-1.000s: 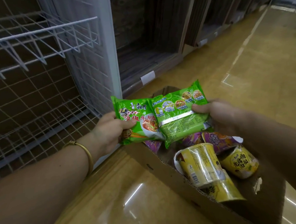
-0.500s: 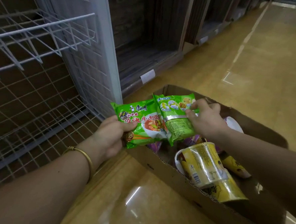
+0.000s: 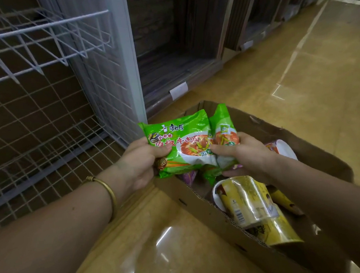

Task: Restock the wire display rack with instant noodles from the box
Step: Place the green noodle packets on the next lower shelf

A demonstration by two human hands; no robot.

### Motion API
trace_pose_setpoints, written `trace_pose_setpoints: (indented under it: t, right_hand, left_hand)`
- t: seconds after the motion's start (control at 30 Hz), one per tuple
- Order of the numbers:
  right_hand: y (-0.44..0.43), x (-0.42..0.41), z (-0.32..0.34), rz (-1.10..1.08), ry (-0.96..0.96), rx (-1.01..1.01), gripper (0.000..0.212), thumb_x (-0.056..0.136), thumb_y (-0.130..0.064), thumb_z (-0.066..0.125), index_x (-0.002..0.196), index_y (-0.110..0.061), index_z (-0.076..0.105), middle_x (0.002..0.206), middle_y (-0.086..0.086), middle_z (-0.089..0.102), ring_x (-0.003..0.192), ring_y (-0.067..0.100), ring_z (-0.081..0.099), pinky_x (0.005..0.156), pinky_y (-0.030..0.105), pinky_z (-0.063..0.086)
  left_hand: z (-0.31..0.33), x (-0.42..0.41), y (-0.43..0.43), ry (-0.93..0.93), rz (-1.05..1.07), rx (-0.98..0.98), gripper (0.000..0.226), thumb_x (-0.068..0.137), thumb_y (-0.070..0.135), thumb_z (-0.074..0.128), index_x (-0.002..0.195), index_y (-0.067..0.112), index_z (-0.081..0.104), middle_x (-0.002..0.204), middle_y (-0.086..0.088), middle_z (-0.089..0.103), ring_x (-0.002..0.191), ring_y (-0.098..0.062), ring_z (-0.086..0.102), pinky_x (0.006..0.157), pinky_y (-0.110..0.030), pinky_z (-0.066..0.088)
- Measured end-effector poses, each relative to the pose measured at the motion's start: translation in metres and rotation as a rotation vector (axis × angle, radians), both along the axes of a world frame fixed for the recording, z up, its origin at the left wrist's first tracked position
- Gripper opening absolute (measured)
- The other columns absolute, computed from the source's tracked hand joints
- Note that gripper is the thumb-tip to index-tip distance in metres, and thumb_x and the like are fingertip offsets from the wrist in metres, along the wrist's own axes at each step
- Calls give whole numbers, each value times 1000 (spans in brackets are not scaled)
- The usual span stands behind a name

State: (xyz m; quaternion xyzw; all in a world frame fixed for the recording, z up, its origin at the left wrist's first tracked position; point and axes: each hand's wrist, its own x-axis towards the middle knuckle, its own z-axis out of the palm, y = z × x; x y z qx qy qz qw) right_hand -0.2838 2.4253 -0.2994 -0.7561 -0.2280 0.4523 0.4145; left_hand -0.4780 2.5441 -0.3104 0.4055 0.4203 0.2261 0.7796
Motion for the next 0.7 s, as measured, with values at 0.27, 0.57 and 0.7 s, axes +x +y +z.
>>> trace_pose_setpoints:
  t: [0.27, 0.57, 0.7]
  right_hand:
    - [-15, 26, -6, -163, 184, 113, 32, 86, -8, 73, 117, -9, 61, 110, 15, 73, 93, 34, 74, 75, 51, 61]
    - [-43, 38, 10, -231, 268, 189, 31, 90, -14, 66, 120, -6, 62, 104, 11, 76, 89, 24, 75, 64, 35, 60]
    - [-51, 37, 26, -194, 271, 222, 34, 88, -13, 64, 120, -4, 61, 111, 15, 74, 102, 31, 72, 88, 47, 57]
  left_hand:
    - [-2, -6, 2, 51, 11, 45, 33, 86, -8, 61, 118, -4, 62, 107, -21, 73, 88, -32, 73, 67, -41, 62]
    - [-4, -28, 5, 62, 30, 19, 18, 89, -7, 56, 100, 3, 67, 102, -19, 74, 84, -30, 74, 66, -40, 62]
    - [9, -33, 7, 74, 7, 49, 22, 84, -5, 62, 105, -1, 67, 105, -20, 73, 91, -33, 73, 78, -43, 59]
